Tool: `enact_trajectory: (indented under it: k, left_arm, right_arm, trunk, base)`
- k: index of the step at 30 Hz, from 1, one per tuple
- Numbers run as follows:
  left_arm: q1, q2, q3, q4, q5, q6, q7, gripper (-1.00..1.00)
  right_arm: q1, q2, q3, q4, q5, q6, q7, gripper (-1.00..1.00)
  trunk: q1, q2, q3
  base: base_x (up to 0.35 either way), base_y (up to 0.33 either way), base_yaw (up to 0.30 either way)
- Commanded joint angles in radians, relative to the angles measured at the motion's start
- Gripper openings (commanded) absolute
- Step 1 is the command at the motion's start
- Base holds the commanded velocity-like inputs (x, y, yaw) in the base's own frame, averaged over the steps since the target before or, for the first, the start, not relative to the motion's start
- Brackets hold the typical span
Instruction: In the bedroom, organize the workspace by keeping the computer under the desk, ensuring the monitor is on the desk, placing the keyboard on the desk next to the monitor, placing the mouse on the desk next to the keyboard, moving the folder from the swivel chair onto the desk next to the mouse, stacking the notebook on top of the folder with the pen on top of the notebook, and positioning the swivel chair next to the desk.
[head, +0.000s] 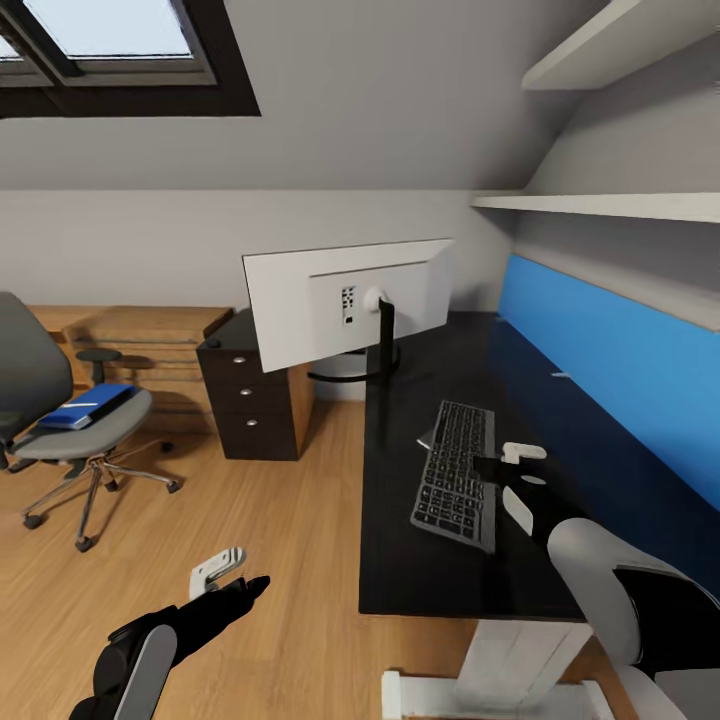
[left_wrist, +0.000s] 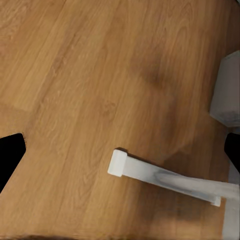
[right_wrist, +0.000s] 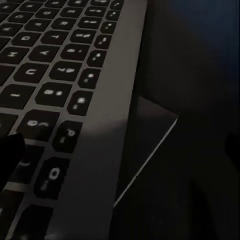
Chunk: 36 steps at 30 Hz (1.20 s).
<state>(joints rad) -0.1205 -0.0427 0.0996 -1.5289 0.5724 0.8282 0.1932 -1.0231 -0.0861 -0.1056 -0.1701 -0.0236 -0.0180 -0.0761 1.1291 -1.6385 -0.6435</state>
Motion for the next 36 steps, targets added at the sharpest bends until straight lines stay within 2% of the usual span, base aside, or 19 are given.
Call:
enact_trajectory:
  k: [1, 13, 25, 36]
  left_arm:
    - [-0.001, -0.001, 0.002, -0.001, 0.011, 0.005, 0.008, 1.00]
    - [-0.001, -0.001, 0.002, -0.001, 0.010, 0.005, 0.009, 1.00]
    - [-0.001, -0.002, 0.000, 0.001, 0.006, 0.005, 0.012, 1.00]
    - [-0.001, -0.003, -0.002, 0.003, 0.006, 0.005, 0.016, 1.00]
  right_arm:
    - [0.000, 0.000, -0.003, 0.044, -0.004, -0.002, -0.001, 1.00]
    - [0.000, 0.000, -0.003, 0.045, -0.004, -0.002, -0.001, 1.00]
    - [0.000, 0.000, -0.003, 0.044, -0.006, -0.002, -0.002, 1.00]
    - [0.000, 0.000, -0.003, 0.044, -0.007, -0.003, -0.002, 1.00]
  trunk:
    - [-0.001, 0.000, -0.001]
    - [-0.001, 0.000, -0.001]
    - [-0.001, 0.000, -0.001]
    - [-0.043, 0.077, 0.033]
  base:
    - [-0.333, 0.000, 0.000]
    - [-0.322, 0.000, 0.000]
    - [-0.036, 0.000, 0.000]
    - [0.000, 0.000, 0.000]
